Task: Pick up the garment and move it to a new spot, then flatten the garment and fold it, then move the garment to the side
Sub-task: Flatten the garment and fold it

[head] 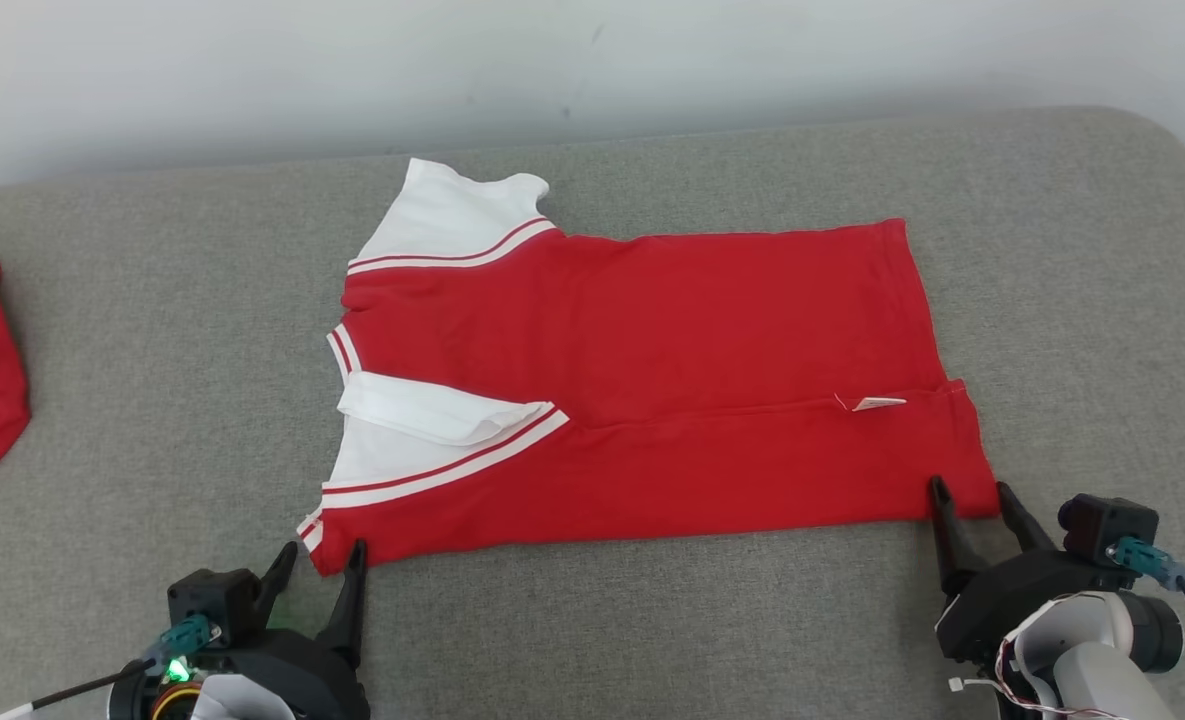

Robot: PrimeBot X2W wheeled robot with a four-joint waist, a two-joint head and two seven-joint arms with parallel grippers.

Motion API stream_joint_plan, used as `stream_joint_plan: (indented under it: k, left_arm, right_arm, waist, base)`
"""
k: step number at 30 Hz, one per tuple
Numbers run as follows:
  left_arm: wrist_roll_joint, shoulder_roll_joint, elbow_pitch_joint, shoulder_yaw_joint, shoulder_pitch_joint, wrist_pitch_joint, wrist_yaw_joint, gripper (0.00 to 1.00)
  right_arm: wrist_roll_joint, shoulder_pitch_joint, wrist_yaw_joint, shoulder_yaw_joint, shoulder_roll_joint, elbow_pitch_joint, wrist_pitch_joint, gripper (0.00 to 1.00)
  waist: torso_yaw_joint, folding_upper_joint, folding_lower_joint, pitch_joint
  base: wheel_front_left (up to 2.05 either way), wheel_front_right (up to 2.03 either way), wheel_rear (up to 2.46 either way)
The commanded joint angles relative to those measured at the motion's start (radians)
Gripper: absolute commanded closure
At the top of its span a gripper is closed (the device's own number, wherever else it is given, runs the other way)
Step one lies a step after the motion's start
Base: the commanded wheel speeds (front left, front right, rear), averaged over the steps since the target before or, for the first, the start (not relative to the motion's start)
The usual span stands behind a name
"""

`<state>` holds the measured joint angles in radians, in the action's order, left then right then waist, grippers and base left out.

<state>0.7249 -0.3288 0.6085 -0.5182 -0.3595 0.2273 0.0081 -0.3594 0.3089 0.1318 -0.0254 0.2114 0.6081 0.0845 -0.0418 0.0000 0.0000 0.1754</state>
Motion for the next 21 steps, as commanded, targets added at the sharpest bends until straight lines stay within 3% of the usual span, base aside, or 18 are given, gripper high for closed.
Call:
stream_joint_plan:
  k: [1,6,7,8,9,10,15,21]
  left_arm:
    - [0.002,0.005,0.009,-0.002,-0.010,-0.001,-0.005,0.00]
    - [0.021,0.025,0.046,0.001,-0.027,-0.007,-0.007,0.00]
    - [0.020,0.027,0.052,0.000,-0.030,-0.006,-0.011,0.00]
    - [0.022,0.030,0.060,0.001,-0.034,-0.004,-0.011,0.10]
    - [0.023,0.033,0.069,0.002,-0.037,-0.002,-0.011,0.93]
    - [0.026,0.036,0.080,-0.001,-0.039,-0.005,-0.018,1.00]
    - [0.025,0.043,0.111,-0.002,-0.027,0.009,-0.030,1.00]
    - [0.035,0.041,0.068,0.022,0.057,0.030,-0.014,1.00]
  right_arm:
    - [0.004,0.013,-0.002,0.000,-0.008,0.015,0.001,0.00]
    - [0.015,0.046,-0.002,-0.010,-0.021,0.088,-0.001,0.00]
    - [0.016,0.053,-0.002,-0.010,-0.025,0.105,-0.004,0.57]
    - [0.018,0.058,-0.002,-0.009,-0.026,0.118,0.000,0.93]
    - [0.021,0.064,-0.002,-0.007,-0.028,0.130,0.007,1.00]
    - [0.021,0.069,-0.002,-0.004,-0.033,0.139,0.015,1.00]
    - [-0.019,0.056,-0.002,0.005,-0.040,0.158,0.054,1.00]
    - [-0.118,-0.018,-0.002,0.021,-0.033,0.102,0.058,1.00]
  waist:
    - [0.004,0.0000,0.0000,0.003]
    - [0.009,0.0000,0.0000,0.014]
    - [0.009,0.0000,0.0000,0.016]
    - [0.010,0.0000,0.0000,0.016]
    - [0.012,0.0000,0.0000,0.016]
    - [0.012,0.0000,0.0000,0.012]
    - [0.012,0.0000,0.0000,-0.033]
    - [0.017,0.0000,0.0000,-0.107]
  base:
    - [0.00,0.00,0.00]
    - [0.00,0.00,0.00]
    - [0.00,0.00,0.00]
    - [0.00,0.00,0.00]
    - [0.00,0.00,0.00]
    - [0.00,0.00,0.00]
    - [0.00,0.00,0.00]
    - [0.00,0.00,0.00]
